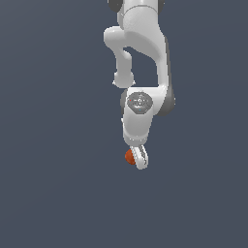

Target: Pick up the object and move it to a goal position.

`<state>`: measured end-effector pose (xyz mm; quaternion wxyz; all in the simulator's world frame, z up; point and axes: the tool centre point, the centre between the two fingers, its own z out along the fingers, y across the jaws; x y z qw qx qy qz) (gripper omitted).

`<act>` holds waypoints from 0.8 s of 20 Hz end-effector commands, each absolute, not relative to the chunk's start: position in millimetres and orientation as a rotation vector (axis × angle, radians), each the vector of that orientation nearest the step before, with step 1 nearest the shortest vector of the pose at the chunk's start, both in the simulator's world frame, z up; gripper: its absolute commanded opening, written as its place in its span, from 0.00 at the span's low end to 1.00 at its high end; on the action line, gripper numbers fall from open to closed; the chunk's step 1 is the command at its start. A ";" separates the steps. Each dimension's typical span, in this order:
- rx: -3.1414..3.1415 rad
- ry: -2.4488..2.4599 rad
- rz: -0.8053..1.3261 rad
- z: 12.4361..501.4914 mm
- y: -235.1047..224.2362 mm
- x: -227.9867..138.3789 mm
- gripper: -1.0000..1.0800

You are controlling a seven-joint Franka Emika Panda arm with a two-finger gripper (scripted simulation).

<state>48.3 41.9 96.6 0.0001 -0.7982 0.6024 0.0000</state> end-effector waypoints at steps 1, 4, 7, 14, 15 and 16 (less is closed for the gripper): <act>-2.508 1.893 0.000 93.4 42.0 48.1 0.96; -2.506 1.894 0.000 82.1 41.9 47.8 0.96; -2.504 1.897 0.000 64.6 41.4 47.2 0.96; -2.503 1.898 0.000 46.7 41.8 48.1 0.96; -2.503 1.898 0.000 46.9 41.8 48.3 0.96; -2.503 1.898 0.000 46.9 41.8 48.3 0.00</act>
